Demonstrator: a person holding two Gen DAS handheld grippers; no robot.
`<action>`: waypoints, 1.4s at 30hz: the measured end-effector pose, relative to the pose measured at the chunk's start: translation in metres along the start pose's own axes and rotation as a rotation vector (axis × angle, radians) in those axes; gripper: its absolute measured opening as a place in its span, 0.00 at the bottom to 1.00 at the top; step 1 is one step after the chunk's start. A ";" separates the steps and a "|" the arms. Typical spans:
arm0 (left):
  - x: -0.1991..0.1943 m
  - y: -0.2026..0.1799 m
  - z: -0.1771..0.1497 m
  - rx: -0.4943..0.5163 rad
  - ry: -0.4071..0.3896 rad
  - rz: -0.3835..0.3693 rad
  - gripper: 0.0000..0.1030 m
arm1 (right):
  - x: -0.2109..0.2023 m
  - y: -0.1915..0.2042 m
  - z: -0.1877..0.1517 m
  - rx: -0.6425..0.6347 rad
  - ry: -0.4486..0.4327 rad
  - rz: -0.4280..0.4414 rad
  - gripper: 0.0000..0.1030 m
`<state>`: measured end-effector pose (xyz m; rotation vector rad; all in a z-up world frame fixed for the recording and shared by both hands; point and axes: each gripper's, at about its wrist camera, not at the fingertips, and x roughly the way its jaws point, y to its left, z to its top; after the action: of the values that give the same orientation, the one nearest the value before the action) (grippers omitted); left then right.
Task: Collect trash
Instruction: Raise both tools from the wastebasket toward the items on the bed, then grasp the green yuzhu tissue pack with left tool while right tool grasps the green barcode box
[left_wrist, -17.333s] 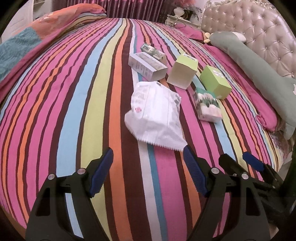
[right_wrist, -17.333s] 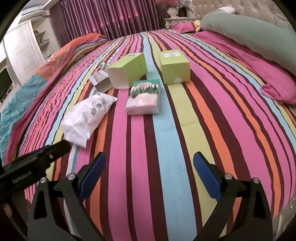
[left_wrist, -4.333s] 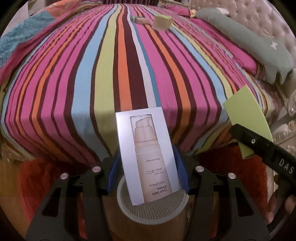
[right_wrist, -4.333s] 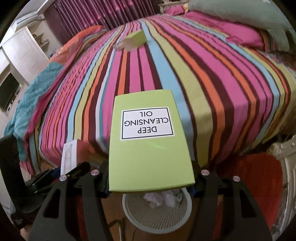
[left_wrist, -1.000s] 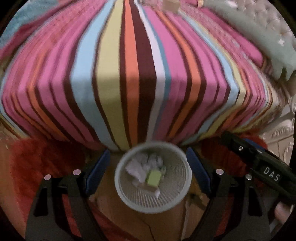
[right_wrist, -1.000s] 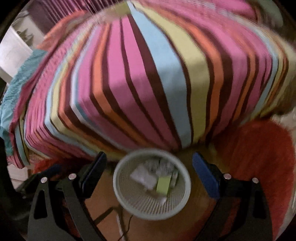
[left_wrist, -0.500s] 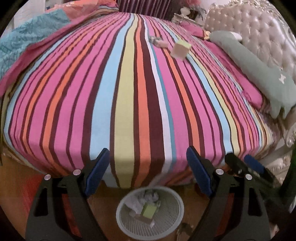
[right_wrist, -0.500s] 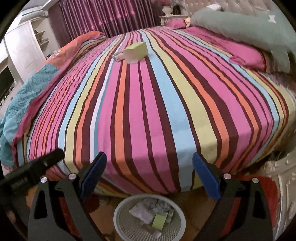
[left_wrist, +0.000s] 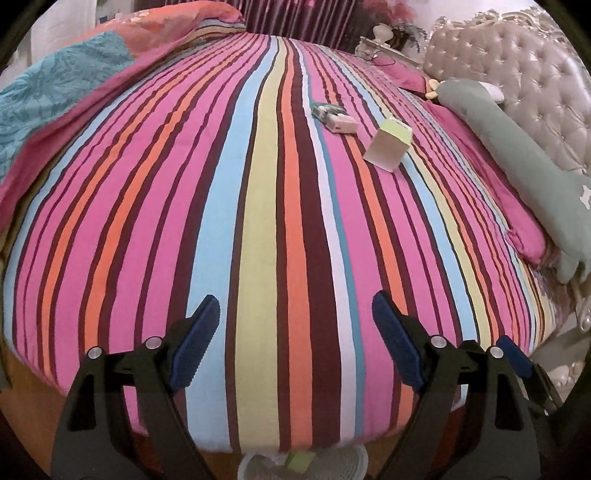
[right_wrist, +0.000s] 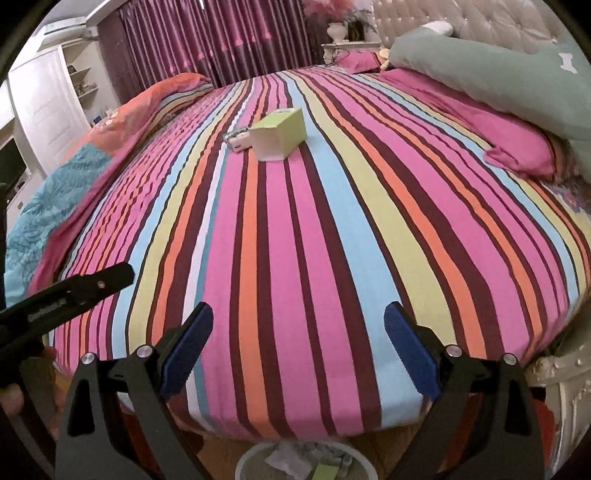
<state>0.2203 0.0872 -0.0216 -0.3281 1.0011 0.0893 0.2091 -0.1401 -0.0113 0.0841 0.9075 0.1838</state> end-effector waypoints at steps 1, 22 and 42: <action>0.004 0.000 0.004 -0.002 0.004 0.000 0.80 | 0.004 0.002 0.005 -0.002 0.000 0.000 0.87; 0.085 -0.007 0.124 -0.048 0.045 -0.059 0.80 | 0.082 0.021 0.072 -0.017 -0.009 -0.048 0.87; 0.163 -0.027 0.226 -0.089 0.131 -0.112 0.80 | 0.147 0.037 0.123 -0.028 -0.014 -0.049 0.87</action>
<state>0.4973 0.1199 -0.0400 -0.4757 1.1083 0.0105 0.3898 -0.0745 -0.0443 0.0369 0.8923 0.1505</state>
